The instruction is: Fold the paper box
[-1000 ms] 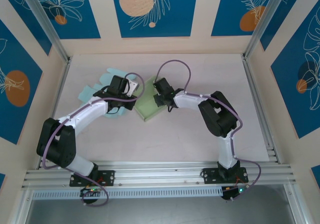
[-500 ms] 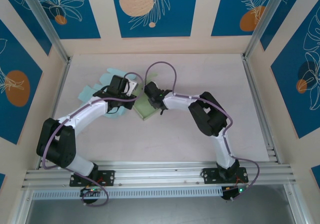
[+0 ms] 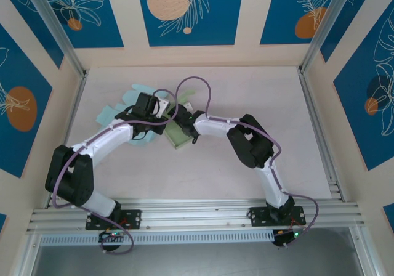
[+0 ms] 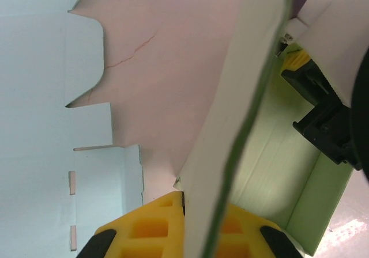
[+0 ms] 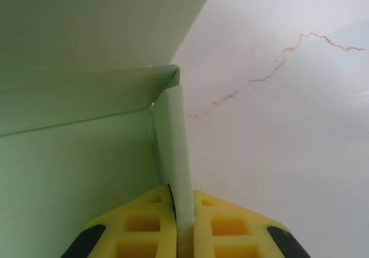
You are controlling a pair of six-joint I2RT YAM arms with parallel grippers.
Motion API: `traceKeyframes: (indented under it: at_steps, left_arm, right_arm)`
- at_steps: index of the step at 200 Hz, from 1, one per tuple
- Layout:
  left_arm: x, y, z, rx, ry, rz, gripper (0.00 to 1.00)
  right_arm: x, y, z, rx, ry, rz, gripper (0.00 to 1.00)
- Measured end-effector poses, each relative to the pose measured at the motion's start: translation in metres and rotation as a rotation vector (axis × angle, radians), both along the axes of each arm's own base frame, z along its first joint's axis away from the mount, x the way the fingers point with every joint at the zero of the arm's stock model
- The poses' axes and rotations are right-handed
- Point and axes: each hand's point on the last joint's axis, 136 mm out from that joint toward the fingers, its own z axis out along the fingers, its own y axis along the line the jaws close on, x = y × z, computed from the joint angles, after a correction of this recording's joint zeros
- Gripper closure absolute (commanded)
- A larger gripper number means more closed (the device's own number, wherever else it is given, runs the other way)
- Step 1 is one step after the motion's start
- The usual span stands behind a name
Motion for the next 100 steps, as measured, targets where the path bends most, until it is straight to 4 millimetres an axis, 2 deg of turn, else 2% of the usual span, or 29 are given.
traceKeyframes:
  at_steps: [46,68,100]
  left_arm:
    - [0.000,0.000,0.000,0.000,0.001,0.000,1.00]
    - [-0.001,-0.001,0.000,-0.006,0.003,-0.006,1.00]
    - [-0.001,-0.004,0.001,-0.010,0.002,-0.012,1.00]
  right_arm:
    - [-0.005,-0.005,-0.002,0.002,0.013,-0.012,0.82]
    - [-0.011,-0.011,-0.003,0.024,0.033,-0.010,0.88]
    - [-0.015,-0.014,-0.003,0.046,0.050,-0.026,0.88]
